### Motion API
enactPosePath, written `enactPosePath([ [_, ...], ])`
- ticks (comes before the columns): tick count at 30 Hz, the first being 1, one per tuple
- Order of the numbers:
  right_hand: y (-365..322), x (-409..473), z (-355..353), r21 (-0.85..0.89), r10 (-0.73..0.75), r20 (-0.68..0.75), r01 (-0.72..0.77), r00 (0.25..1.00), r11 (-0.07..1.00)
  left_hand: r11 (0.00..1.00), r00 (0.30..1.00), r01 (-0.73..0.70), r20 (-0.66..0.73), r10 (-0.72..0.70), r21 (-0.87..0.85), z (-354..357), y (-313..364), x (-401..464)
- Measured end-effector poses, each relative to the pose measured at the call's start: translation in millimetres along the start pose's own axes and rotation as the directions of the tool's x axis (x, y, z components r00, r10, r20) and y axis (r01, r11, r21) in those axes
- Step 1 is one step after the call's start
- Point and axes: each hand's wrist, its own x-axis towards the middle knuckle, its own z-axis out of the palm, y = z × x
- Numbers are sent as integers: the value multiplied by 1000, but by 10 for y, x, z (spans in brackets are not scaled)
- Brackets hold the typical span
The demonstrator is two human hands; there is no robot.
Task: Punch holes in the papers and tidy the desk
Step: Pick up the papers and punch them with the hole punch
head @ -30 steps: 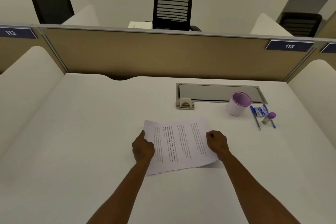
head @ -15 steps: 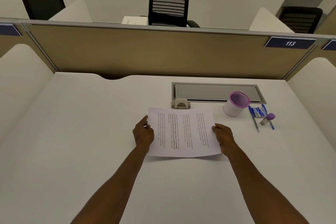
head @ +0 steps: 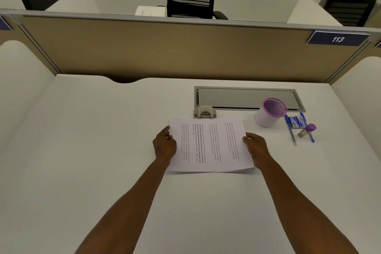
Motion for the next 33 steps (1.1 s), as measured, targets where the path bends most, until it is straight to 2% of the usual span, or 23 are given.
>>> enactPosePath([
  [12,-28,83,-4,36,-3,-10,3,1000,999,1000,1000,-24,3,24,14,8,85,55],
  [21,-71,133,39,-37,-57,-15,57,998,998,1000,1000,-8,0,8,15,6,55,134],
  [26,-84,187,47,-13,-59,-21,59,998,998,999,1000,-16,-6,16,39,25,47,161],
  [33,-117,277,85,41,-37,-38,39,999,998,1000,1000,-12,-25,12,-20,38,22,171],
])
